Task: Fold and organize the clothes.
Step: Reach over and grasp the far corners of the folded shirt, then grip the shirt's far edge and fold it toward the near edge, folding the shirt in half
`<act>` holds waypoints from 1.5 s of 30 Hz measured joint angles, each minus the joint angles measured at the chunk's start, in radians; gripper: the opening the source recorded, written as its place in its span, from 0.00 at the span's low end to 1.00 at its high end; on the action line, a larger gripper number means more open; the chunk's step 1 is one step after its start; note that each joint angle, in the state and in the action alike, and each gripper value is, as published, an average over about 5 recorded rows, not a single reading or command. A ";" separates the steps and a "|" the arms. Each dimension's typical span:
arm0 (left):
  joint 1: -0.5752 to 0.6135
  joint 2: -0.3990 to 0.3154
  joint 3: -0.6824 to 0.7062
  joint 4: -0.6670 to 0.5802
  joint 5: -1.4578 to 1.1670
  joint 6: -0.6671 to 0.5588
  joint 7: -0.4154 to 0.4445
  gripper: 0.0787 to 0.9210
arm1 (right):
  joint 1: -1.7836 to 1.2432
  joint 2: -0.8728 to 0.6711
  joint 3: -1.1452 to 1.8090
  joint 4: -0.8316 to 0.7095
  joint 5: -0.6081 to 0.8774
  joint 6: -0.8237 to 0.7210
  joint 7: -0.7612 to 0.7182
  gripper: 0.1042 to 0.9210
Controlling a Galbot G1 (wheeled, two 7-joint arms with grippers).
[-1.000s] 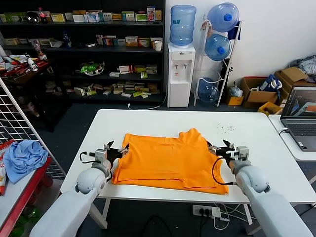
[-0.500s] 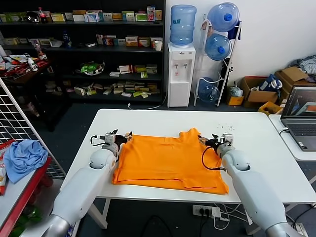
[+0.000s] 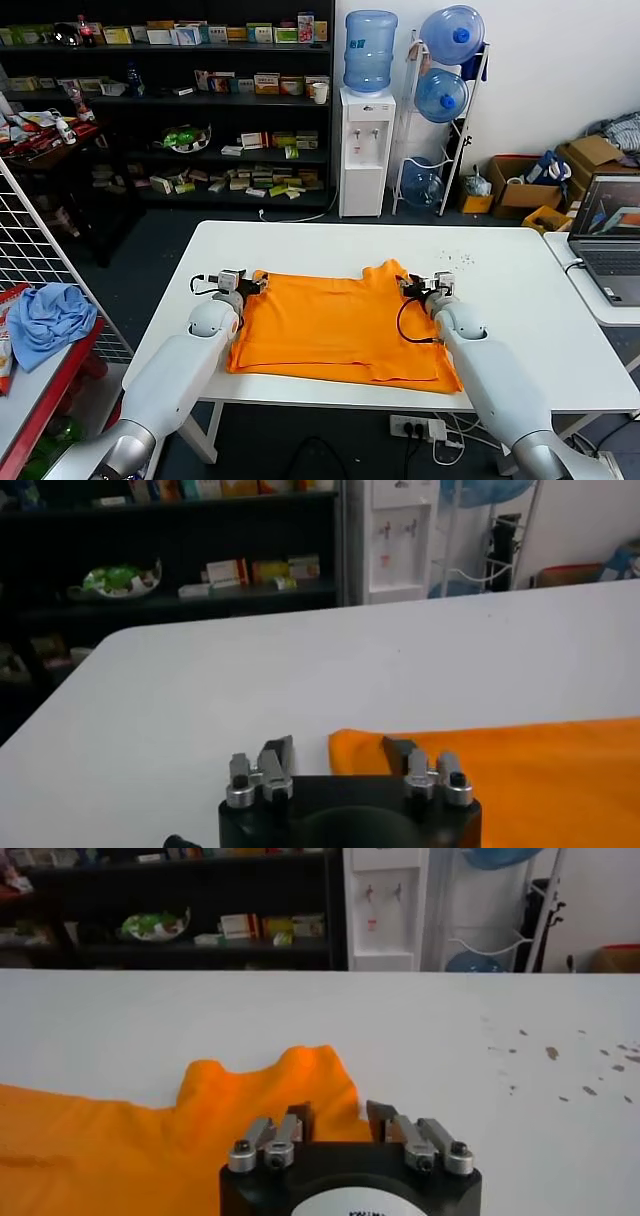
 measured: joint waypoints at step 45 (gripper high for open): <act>0.601 0.326 -0.124 -0.759 -0.013 -0.017 -0.069 0.02 | -0.706 -0.265 0.156 0.865 -0.022 -0.094 0.241 0.05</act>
